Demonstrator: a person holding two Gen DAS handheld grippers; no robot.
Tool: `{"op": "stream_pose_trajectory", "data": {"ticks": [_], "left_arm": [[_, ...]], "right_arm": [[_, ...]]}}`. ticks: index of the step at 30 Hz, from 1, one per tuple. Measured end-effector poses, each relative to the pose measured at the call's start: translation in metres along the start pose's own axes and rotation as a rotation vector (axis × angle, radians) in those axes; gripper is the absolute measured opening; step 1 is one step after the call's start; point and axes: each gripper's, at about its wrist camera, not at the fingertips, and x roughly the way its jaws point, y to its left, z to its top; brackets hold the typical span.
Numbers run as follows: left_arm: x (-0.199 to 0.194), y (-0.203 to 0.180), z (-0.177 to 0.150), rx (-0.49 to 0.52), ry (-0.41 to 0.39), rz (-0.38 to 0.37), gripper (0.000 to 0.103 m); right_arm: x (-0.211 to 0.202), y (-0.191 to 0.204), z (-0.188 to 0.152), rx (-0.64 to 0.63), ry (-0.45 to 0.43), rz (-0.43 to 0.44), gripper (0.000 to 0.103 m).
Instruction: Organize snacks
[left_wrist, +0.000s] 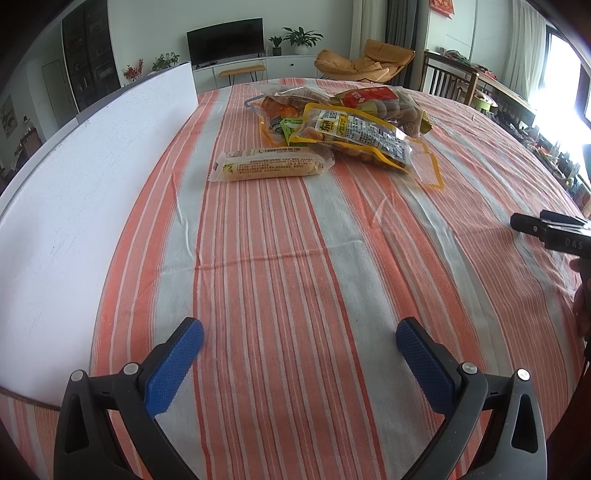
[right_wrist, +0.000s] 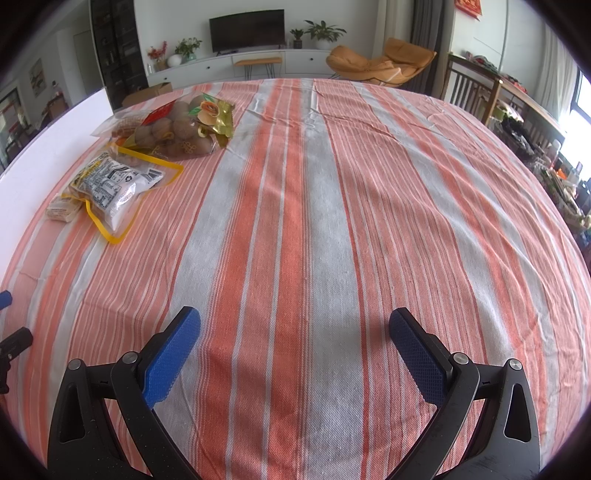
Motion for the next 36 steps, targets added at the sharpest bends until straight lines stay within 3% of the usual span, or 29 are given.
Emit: {"op": "stream_pose_trajectory", "data": {"ticks": [15, 18, 21, 23, 26, 28, 30, 32, 34, 36], "left_arm": [[-0.001, -0.001, -0.003, 0.021, -0.009, -0.022, 0.103], [-0.001, -0.001, -0.004, 0.021, -0.009, -0.022, 0.103], [-0.001, -0.001, -0.004, 0.021, -0.009, -0.022, 0.103], [-0.001, -0.001, -0.004, 0.021, -0.009, -0.021, 0.103], [-0.001, -0.001, -0.004, 0.021, -0.009, -0.022, 0.103], [-0.001, -0.002, -0.003, 0.022, -0.009, -0.024, 0.103], [-0.001, -0.002, -0.003, 0.023, -0.009, -0.025, 0.103], [-0.001, -0.002, -0.003, 0.024, -0.010, -0.025, 0.103], [0.000, -0.003, -0.002, 0.025, -0.010, -0.025, 0.103], [0.000, -0.004, -0.002, 0.026, -0.010, -0.025, 0.103]], "right_arm": [[0.004, 0.003, 0.003, -0.005, 0.003, -0.002, 0.103], [0.013, 0.024, 0.028, -0.132, 0.073, 0.089, 0.101], [0.001, 0.072, 0.067, -0.315, -0.014, 0.203, 0.102], [0.005, 0.110, 0.092, -0.442, 0.003, 0.306, 0.102], [0.036, 0.159, 0.117, -0.590, 0.070, 0.306, 0.102], [0.063, 0.178, 0.125, -0.651, 0.116, 0.252, 0.101], [0.088, 0.186, 0.129, -0.647, 0.191, 0.248, 0.101], [0.093, 0.179, 0.137, -0.538, 0.201, 0.304, 0.099], [0.092, 0.173, 0.135, -0.464, 0.215, 0.329, 0.090], [0.080, 0.172, 0.124, -0.475, 0.218, 0.340, 0.079]]}}
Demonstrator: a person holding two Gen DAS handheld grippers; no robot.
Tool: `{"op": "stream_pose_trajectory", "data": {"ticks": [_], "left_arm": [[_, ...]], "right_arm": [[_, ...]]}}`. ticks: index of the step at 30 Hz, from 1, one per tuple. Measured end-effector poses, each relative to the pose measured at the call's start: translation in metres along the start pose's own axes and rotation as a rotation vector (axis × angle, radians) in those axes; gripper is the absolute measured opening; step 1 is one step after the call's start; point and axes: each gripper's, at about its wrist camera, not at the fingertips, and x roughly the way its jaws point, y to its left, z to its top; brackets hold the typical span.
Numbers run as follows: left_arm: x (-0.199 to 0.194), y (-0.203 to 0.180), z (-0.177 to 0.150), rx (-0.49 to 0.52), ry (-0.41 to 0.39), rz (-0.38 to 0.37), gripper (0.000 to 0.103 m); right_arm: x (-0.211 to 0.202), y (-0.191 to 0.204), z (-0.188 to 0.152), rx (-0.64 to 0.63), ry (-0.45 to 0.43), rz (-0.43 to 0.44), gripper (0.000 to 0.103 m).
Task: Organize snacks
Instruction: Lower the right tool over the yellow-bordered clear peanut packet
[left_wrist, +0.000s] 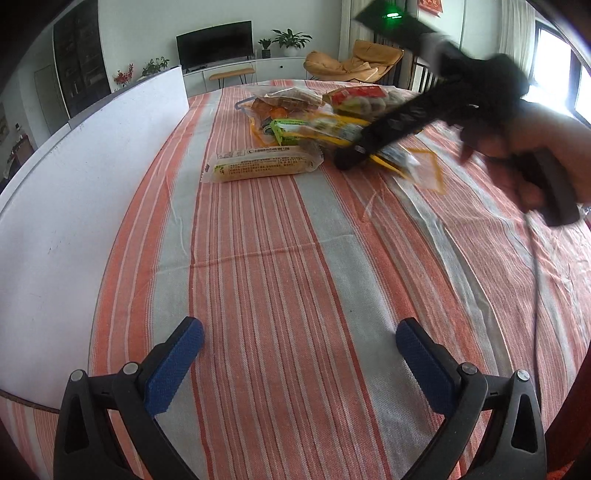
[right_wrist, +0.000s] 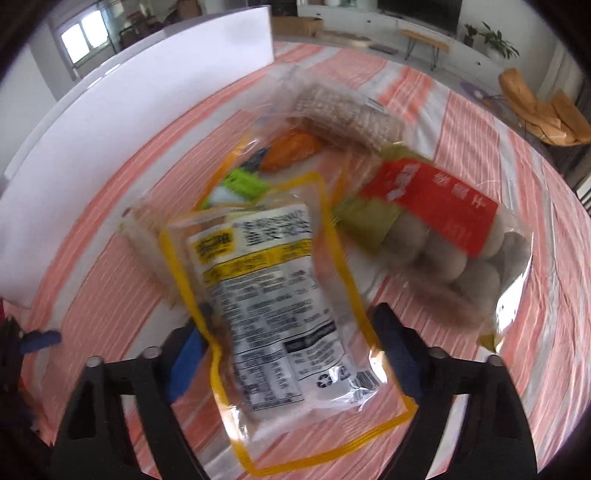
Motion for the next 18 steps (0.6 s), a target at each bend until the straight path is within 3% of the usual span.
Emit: {"op": "stream_pose_trajectory", "data": {"ticks": [4, 7, 13, 15, 18], "left_arm": [[0.000, 0.000, 0.000, 0.000, 0.000, 0.000, 0.103], [0.000, 0.000, 0.000, 0.000, 0.000, 0.000, 0.103], [0.000, 0.000, 0.000, 0.000, 0.000, 0.000, 0.103], [0.000, 0.000, 0.000, 0.000, 0.000, 0.000, 0.103], [0.000, 0.000, 0.000, 0.000, 0.000, 0.000, 0.103]], "right_arm": [[-0.021, 0.004, -0.041, 0.103, 0.016, 0.005, 0.076], [-0.044, -0.007, -0.087, 0.232, -0.018, -0.050, 0.076], [-0.083, -0.053, -0.162, 0.440, -0.116, -0.328, 0.072], [-0.087, -0.067, -0.173, 0.467, -0.148, -0.392, 0.077], [-0.085, -0.077, -0.180, 0.507, -0.170, -0.382, 0.087]]}}
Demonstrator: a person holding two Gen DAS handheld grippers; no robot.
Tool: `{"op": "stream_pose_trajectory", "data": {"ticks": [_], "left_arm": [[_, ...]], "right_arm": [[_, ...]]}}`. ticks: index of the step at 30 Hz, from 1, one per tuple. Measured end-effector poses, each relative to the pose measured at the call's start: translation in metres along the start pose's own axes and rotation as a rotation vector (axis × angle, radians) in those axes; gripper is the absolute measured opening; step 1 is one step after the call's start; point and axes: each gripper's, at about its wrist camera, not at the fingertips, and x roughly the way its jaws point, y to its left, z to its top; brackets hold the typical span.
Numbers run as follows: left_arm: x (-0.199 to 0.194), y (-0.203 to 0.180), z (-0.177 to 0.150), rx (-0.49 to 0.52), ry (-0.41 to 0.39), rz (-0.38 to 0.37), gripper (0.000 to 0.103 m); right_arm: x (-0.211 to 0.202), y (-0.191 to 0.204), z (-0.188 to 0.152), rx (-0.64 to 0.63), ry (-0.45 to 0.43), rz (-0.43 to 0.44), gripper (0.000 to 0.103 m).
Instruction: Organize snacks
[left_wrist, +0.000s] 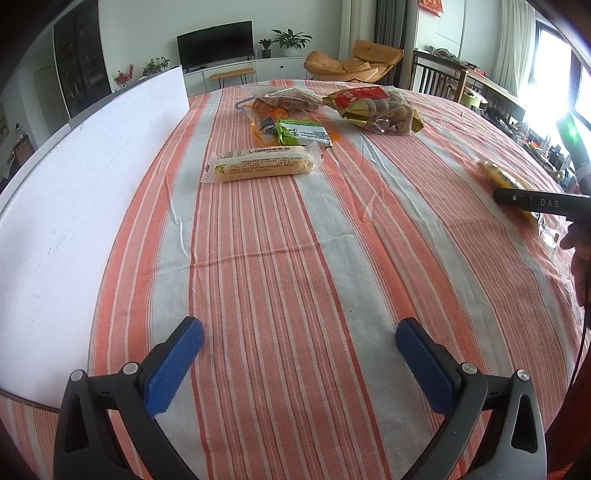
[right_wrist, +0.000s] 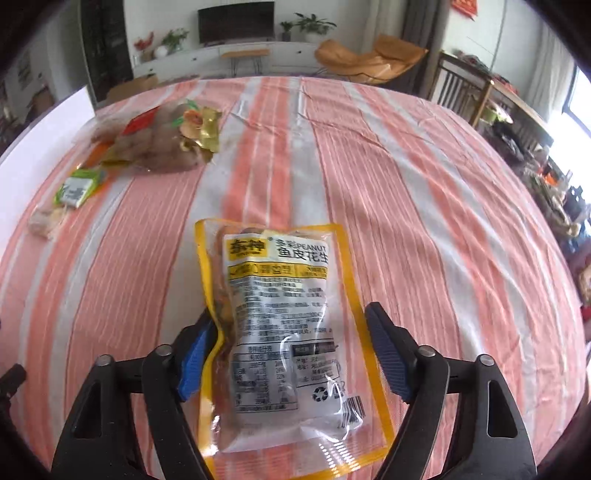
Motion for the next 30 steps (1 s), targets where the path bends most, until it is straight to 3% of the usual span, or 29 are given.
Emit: {"op": "stream_pose_trajectory", "data": {"ticks": [2, 6, 30], "left_arm": [[0.000, 0.000, 0.000, 0.000, 0.000, 0.000, 0.103], [0.000, 0.000, 0.000, 0.000, 0.000, 0.000, 0.103], [0.000, -0.001, 0.000, 0.000, 0.000, 0.001, 0.103]], "right_arm": [[0.002, -0.002, -0.002, 0.039, -0.012, 0.032, 0.095], [0.001, 0.004, -0.009, 0.043, -0.043, 0.003, 0.100], [0.004, -0.001, -0.009, 0.052, -0.042, 0.004, 0.101]]}}
